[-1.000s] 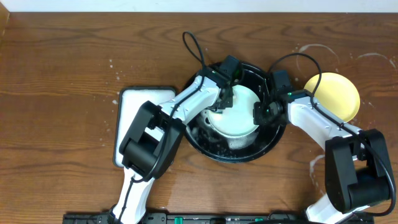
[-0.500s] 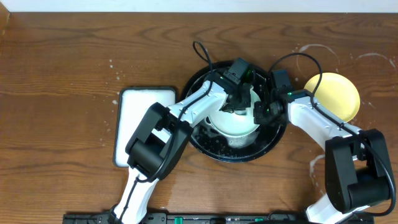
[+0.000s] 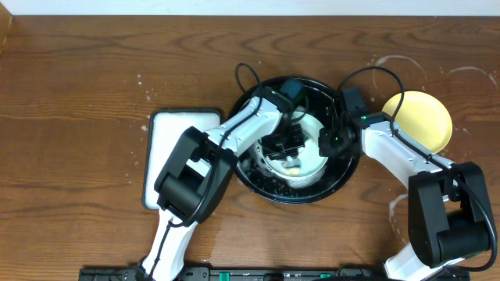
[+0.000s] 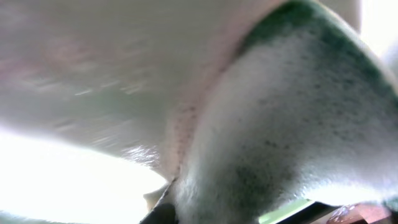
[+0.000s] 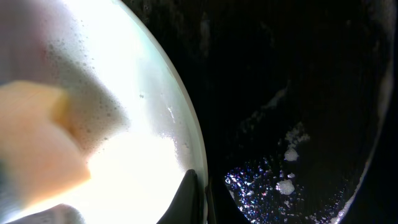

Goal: Clean dirty plates on tray and stack at the side

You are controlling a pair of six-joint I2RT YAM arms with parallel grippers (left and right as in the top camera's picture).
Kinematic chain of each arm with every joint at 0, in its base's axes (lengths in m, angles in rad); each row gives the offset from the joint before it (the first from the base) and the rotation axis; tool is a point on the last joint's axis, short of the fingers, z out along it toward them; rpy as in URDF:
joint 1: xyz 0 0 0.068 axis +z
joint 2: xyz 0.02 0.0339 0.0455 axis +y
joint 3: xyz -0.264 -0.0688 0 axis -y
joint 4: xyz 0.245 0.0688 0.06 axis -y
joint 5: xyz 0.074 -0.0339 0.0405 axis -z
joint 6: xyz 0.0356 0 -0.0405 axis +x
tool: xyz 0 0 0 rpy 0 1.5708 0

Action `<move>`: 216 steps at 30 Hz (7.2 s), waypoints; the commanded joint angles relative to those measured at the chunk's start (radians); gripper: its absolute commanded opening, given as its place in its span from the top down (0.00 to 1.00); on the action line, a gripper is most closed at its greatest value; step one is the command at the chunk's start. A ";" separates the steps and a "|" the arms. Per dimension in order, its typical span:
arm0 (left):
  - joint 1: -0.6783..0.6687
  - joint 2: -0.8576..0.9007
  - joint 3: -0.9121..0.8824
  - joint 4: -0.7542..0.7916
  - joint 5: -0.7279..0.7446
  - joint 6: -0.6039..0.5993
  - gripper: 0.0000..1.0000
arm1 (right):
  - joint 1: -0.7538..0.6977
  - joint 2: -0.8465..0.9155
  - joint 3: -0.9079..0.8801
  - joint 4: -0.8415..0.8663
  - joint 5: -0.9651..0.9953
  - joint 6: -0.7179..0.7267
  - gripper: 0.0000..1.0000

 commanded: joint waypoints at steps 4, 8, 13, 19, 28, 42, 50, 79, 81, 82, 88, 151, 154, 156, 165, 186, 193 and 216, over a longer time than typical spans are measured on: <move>0.080 0.035 -0.037 -0.101 -0.023 -0.020 0.93 | -0.003 0.031 -0.019 -0.021 0.062 -0.034 0.99; 0.129 0.021 -0.037 -0.124 -0.093 -0.020 0.93 | -0.003 0.031 -0.019 -0.017 0.062 -0.034 0.99; 0.150 0.021 -0.037 -0.024 -0.260 -0.020 0.93 | -0.003 0.031 -0.019 -0.016 0.062 -0.034 0.99; 0.111 0.023 -0.037 0.212 -0.292 -0.016 0.93 | -0.003 0.031 -0.019 -0.017 0.062 -0.035 0.99; -0.029 0.023 -0.037 0.341 -0.291 -0.017 0.92 | -0.003 0.031 -0.019 -0.017 0.062 -0.042 0.99; -0.025 0.023 -0.037 0.170 -0.298 -0.015 0.93 | -0.003 0.031 -0.019 -0.021 0.062 -0.042 0.99; 0.082 0.023 -0.037 -0.067 -0.430 0.036 0.93 | -0.003 0.031 -0.019 -0.021 0.062 -0.042 0.99; 0.032 0.023 -0.037 0.011 -0.182 0.004 0.92 | -0.003 0.031 -0.019 -0.025 0.062 -0.042 0.99; 0.066 0.023 -0.037 -0.079 -0.230 0.032 0.92 | -0.003 0.031 -0.019 -0.025 0.062 -0.042 0.99; 0.081 0.023 -0.037 -0.111 -0.248 0.038 0.92 | -0.003 0.031 -0.019 -0.024 0.062 -0.042 0.99; 0.135 0.023 -0.025 -0.085 -0.266 0.046 0.92 | -0.003 0.031 -0.019 -0.021 0.062 -0.042 0.99; 0.519 -0.472 -0.288 -0.299 -0.554 0.240 0.44 | 0.112 -0.013 0.095 -0.095 0.114 -0.108 0.99; 0.519 -0.472 -0.288 -0.299 -0.554 0.240 0.42 | 0.098 0.047 0.095 -0.092 0.105 -0.108 0.99; 0.519 -0.472 -0.288 -0.299 -0.554 0.240 0.36 | 0.082 0.076 0.095 -0.093 0.070 -0.108 0.88; 0.519 -0.472 -0.288 -0.299 -0.554 0.240 0.21 | 0.025 0.146 0.095 -0.087 -0.065 -0.109 0.99; 0.519 -0.472 -0.288 -0.299 -0.554 0.240 0.20 | 0.265 -0.346 0.133 -0.141 0.799 -0.219 0.99; 0.519 -0.472 -0.288 -0.299 -0.554 0.240 0.20 | 0.413 -0.352 0.134 -0.133 1.047 -0.343 0.99; 0.519 -0.472 -0.288 -0.299 -0.554 0.240 0.20 | 0.823 -0.352 0.134 -0.042 1.545 -0.618 0.99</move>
